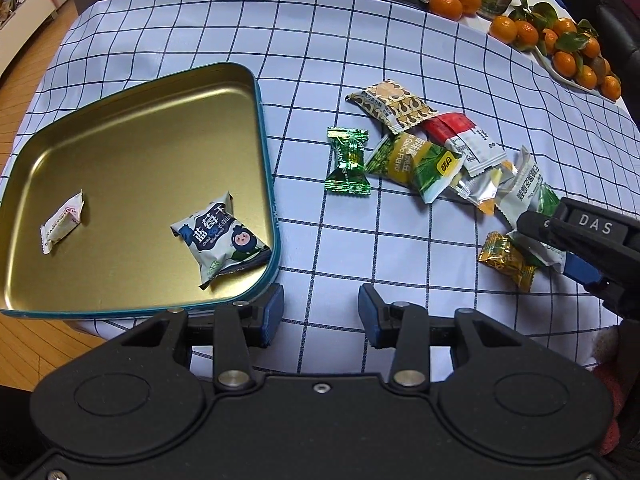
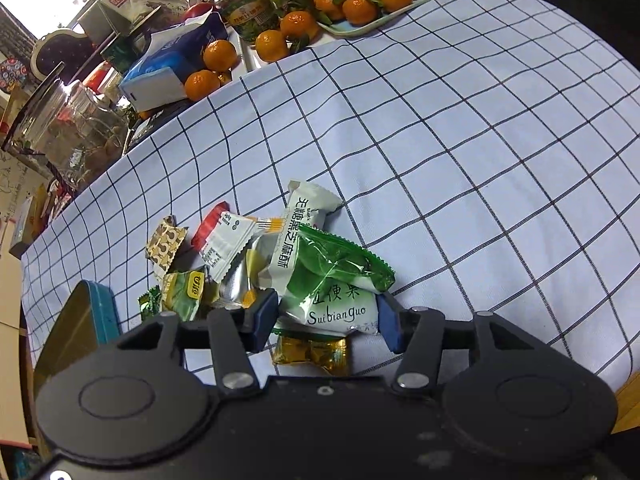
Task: Organize snacks
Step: 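Grasp the green Suibianguo packet with the right gripper, then grasp the gold Melty candy with the left gripper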
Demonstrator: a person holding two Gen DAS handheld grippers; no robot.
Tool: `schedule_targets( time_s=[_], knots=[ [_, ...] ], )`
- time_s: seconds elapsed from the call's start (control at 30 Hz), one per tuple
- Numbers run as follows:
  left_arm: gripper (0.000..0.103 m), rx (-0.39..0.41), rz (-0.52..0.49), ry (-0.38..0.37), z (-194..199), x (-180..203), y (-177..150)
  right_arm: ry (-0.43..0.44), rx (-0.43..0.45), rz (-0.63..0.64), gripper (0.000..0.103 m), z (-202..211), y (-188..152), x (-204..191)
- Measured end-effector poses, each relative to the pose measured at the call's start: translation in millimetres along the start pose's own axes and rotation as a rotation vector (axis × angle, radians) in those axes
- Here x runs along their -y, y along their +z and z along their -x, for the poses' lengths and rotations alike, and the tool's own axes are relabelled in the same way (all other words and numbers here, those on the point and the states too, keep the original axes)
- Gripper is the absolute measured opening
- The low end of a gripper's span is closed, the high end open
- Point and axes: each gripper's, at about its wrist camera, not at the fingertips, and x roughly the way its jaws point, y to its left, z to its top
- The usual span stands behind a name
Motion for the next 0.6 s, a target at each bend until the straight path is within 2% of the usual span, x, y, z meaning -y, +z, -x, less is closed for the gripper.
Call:
schedule_targets(
  time_s=[0.2,0.4,0.6],
  knots=[
    [0.049,0.006,-0.012,-0.019,-1,8,-1,-0.026,0.050,-0.032,0.055,16,6,17],
    [0.050,0.032,-0.039,-0.059,0,27,-2,-0.063,0.051,-0.114,0.055,23,10,44],
    [0.049,0.050,-0.056,-0.141,0,49,-3,-0.069,0.046,-0.134,0.055,28,9,55]
  ],
)
